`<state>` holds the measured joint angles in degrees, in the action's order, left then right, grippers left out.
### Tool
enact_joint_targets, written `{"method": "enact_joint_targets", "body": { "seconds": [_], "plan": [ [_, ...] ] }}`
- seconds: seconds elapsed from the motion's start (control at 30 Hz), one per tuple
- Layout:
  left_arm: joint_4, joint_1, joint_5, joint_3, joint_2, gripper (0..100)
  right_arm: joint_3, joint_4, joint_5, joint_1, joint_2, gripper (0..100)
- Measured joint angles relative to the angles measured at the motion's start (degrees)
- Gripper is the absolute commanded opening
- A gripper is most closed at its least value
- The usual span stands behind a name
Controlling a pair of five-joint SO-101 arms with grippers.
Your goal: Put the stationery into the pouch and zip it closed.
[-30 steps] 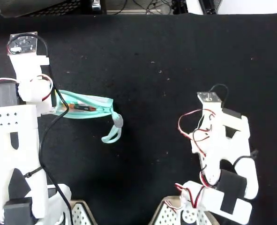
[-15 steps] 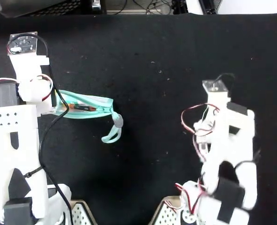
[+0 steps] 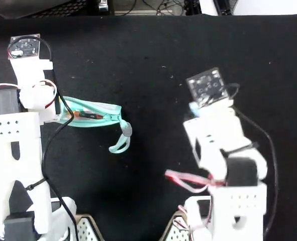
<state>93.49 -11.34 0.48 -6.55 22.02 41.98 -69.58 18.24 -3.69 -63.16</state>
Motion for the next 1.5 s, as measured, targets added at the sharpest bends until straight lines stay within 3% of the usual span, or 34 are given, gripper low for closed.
{"method": "enact_joint_targets", "body": {
  "seconds": [0.17, 0.37, 0.57, 0.67, 1.0, 1.27, 1.37, 1.5],
  "plan": [
    [0.0, 0.0, 0.9, 0.0, 0.0, 3, -2.0, 9.3, -8.3, -15.6, -4.6, 1.3],
    [0.0, 0.0, 1.1, 0.0, 0.0, 3, -0.3, 32.1, -10.5, -34.5, -5.3, 1.3],
    [0.0, 0.0, 1.1, 0.0, 0.0, 3, 13.5, 60.6, -10.6, -44.5, -5.1, 1.3],
    [0.0, 0.0, 1.1, 0.0, 0.0, 3, 19.1, 68.0, -10.5, -45.3, -5.1, 1.3],
    [0.0, 0.0, 1.1, 0.0, 0.0, 3, 27.8, 70.8, -10.7, -45.6, -4.6, 1.3],
    [0.0, 0.0, 1.1, -0.1, 0.0, 3, 28.2, 73.1, -10.8, -45.6, 7.7, 1.7],
    [0.0, -0.1, 1.1, -0.1, 0.0, 3, 24.8, 72.6, -10.8, -45.8, 12.5, 11.0],
    [0.0, -0.2, 1.1, -0.1, 0.0, 3, 16.1, 61.2, -11.1, -45.9, 16.1, 27.5]
  ]
}}
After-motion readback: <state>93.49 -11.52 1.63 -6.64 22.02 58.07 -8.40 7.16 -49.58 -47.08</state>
